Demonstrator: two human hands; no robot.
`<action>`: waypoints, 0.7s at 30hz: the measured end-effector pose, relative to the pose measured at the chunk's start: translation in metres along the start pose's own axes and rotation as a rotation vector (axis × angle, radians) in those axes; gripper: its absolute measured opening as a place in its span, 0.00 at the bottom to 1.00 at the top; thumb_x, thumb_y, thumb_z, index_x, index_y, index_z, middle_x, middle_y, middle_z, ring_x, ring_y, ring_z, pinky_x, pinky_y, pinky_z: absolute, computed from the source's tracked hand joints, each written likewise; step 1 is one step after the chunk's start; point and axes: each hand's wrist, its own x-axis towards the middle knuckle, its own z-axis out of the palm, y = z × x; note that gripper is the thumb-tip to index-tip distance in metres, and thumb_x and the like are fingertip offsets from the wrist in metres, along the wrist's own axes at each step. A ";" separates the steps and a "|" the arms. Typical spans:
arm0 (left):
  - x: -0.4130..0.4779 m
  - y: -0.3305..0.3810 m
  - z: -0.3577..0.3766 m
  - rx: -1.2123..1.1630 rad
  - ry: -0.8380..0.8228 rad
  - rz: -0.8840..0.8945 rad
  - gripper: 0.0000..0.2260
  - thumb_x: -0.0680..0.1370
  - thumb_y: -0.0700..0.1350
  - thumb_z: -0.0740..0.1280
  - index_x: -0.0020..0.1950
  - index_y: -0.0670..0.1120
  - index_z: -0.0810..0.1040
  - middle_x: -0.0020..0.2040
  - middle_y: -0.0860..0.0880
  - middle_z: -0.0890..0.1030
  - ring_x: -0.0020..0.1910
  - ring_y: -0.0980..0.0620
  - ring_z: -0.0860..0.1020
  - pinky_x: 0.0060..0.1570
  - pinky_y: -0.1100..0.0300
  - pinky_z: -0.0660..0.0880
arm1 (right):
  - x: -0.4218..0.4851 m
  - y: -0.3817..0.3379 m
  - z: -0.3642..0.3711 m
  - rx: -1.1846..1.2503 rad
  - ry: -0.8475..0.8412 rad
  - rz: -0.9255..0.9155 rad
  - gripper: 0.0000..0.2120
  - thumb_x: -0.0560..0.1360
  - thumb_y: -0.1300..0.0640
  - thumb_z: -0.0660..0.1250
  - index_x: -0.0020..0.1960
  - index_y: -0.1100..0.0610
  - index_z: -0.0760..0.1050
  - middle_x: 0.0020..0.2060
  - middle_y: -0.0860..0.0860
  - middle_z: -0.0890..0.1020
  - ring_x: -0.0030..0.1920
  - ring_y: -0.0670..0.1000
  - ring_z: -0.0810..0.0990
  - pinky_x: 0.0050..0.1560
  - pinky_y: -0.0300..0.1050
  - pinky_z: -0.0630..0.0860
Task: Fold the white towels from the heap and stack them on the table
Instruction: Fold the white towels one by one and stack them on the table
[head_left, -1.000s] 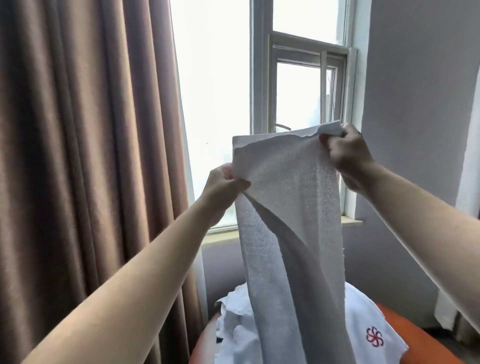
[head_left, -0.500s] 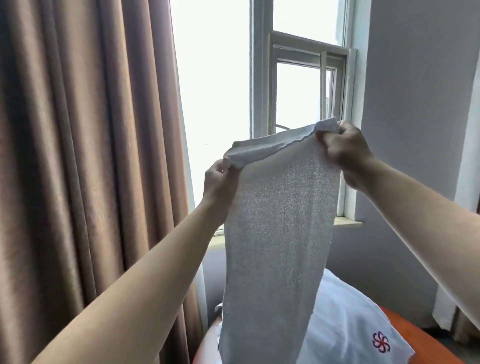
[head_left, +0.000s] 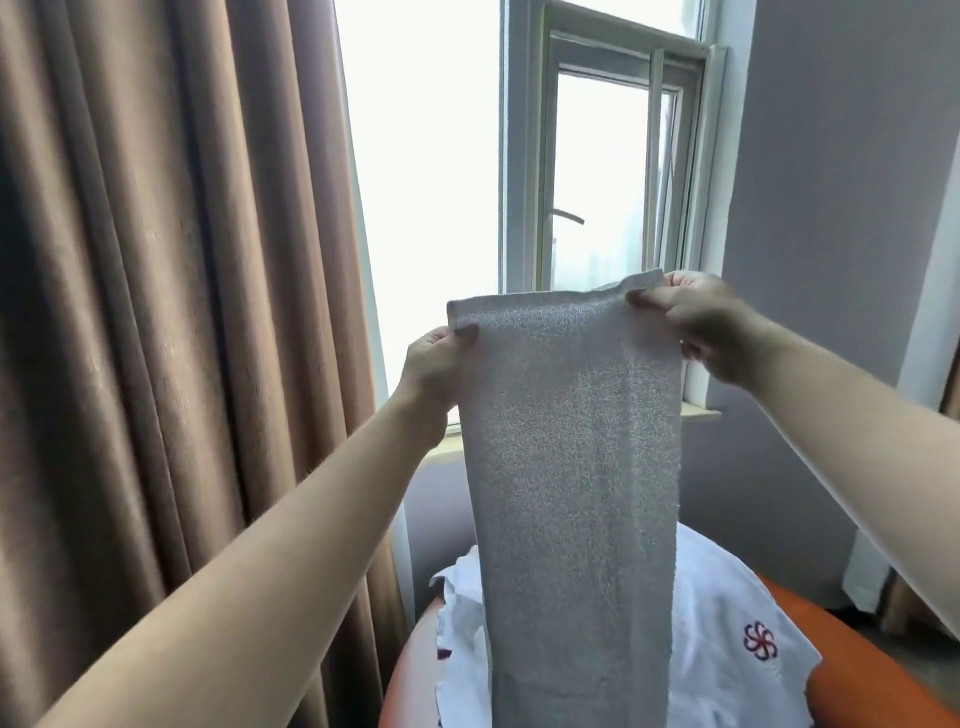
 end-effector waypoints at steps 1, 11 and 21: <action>0.000 -0.006 -0.001 0.007 -0.008 -0.008 0.07 0.80 0.44 0.64 0.45 0.44 0.78 0.40 0.48 0.83 0.34 0.54 0.81 0.39 0.60 0.80 | -0.001 0.005 0.001 -0.006 -0.004 0.010 0.05 0.79 0.56 0.66 0.46 0.56 0.73 0.42 0.52 0.80 0.39 0.50 0.78 0.35 0.41 0.74; -0.005 -0.078 -0.016 0.275 -0.041 -0.078 0.06 0.79 0.37 0.64 0.43 0.47 0.74 0.41 0.50 0.79 0.37 0.55 0.77 0.33 0.68 0.75 | -0.010 0.090 0.006 0.008 -0.026 0.155 0.10 0.76 0.60 0.69 0.56 0.60 0.77 0.47 0.53 0.82 0.41 0.47 0.79 0.43 0.40 0.73; -0.016 -0.174 -0.044 0.526 -0.034 -0.091 0.06 0.75 0.42 0.68 0.40 0.48 0.73 0.42 0.47 0.77 0.42 0.51 0.74 0.43 0.58 0.72 | -0.034 0.190 0.023 -0.223 -0.024 0.247 0.06 0.76 0.58 0.70 0.45 0.56 0.73 0.39 0.54 0.76 0.32 0.48 0.75 0.32 0.39 0.67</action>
